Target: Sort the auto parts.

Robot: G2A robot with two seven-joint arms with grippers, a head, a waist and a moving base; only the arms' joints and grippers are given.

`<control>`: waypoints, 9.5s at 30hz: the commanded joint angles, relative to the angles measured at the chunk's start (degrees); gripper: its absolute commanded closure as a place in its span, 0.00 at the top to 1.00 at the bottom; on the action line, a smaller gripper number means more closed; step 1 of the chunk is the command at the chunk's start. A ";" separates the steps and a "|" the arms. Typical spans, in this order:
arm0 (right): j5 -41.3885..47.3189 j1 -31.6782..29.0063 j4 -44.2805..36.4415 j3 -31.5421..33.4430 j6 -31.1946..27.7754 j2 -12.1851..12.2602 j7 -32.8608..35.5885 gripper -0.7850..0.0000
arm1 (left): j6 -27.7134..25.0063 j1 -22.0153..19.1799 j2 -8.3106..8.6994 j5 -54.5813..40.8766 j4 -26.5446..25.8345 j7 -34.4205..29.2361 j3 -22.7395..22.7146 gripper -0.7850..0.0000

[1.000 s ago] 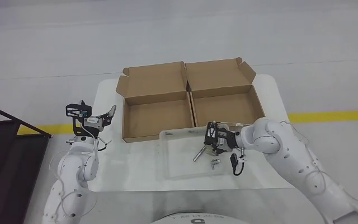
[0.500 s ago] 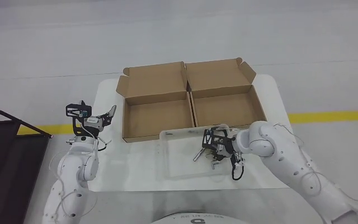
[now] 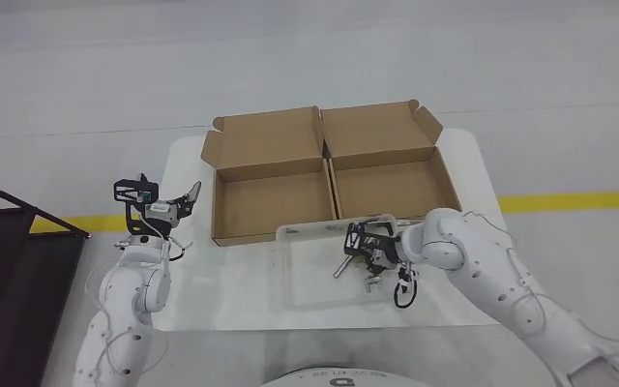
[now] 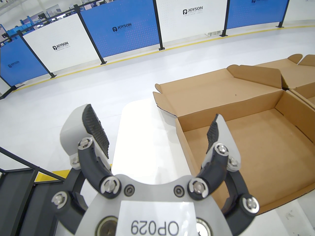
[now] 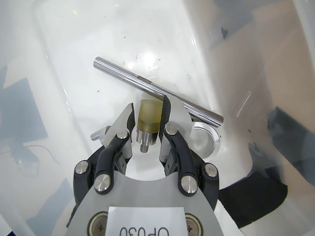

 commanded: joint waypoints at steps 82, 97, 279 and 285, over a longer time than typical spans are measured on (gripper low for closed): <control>-2.87 -7.77 -1.42 10.31 -20.04 2.71 -60.12 0.00 | 0.00 0.00 0.00 0.00 0.00 0.00 0.00 1.00; -2.87 -7.77 -1.42 10.31 -20.04 2.71 -60.12 0.00 | 0.00 0.00 0.00 0.00 0.00 0.00 0.00 1.00; 27.88 -9.02 5.93 22.58 -20.04 -5.16 -60.07 1.00 | 0.00 0.00 0.00 0.00 0.00 0.00 0.00 1.00; 27.88 -9.02 5.93 22.58 -20.04 -5.16 -60.07 1.00 | 0.00 0.00 0.00 0.00 0.00 0.00 0.00 1.00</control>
